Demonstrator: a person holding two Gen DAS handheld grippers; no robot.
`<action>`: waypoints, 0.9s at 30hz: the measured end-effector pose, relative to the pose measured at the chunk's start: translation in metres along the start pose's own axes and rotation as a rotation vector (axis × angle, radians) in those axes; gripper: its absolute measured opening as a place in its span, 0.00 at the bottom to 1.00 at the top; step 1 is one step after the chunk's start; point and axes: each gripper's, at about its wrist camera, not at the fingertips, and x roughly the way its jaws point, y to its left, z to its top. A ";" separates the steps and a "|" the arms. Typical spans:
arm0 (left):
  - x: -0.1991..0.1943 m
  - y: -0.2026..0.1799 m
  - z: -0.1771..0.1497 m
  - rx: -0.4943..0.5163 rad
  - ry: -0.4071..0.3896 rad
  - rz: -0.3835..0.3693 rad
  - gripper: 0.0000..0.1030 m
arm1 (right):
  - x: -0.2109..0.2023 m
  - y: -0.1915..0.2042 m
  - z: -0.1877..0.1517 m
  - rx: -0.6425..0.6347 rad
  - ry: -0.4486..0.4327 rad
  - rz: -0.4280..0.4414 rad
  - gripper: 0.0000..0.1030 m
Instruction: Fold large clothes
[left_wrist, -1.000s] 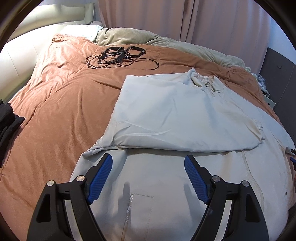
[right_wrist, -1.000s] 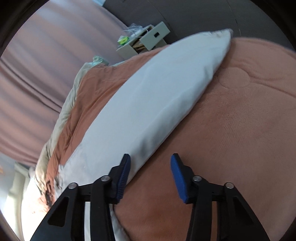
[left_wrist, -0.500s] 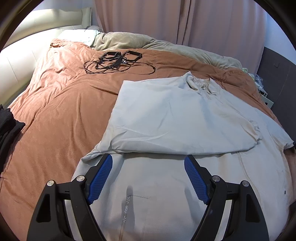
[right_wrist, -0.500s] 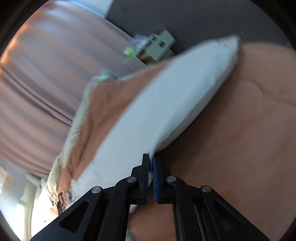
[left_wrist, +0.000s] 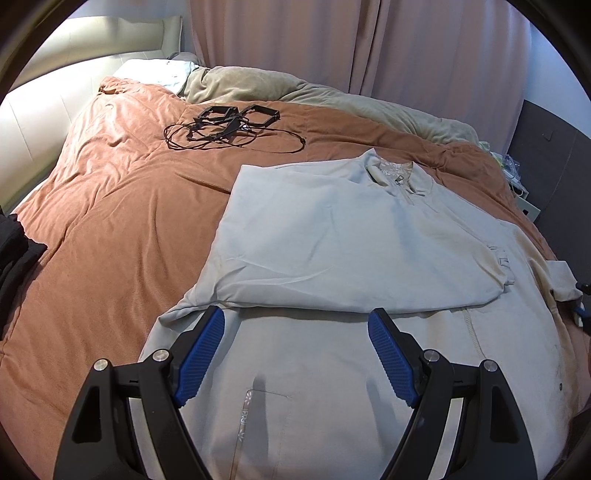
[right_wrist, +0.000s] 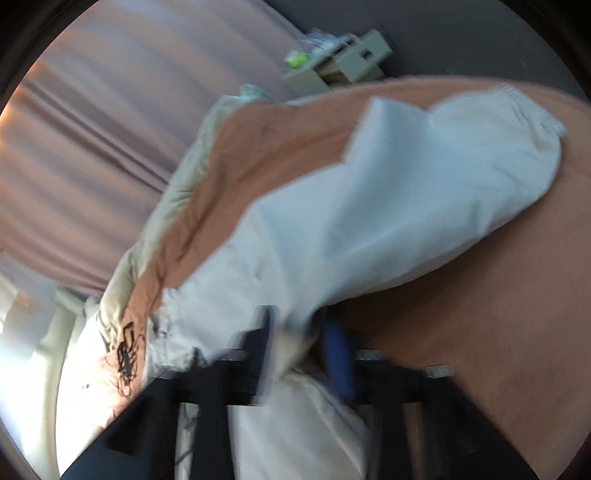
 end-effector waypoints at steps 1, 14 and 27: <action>0.000 0.001 0.000 -0.001 -0.001 -0.001 0.79 | -0.003 -0.010 0.000 0.041 -0.011 0.003 0.60; 0.010 0.008 -0.005 0.009 0.024 0.026 0.79 | -0.017 -0.122 0.030 0.354 -0.169 0.007 0.68; 0.000 0.008 0.005 -0.010 -0.010 0.008 0.79 | -0.056 -0.091 0.041 0.226 -0.353 0.125 0.06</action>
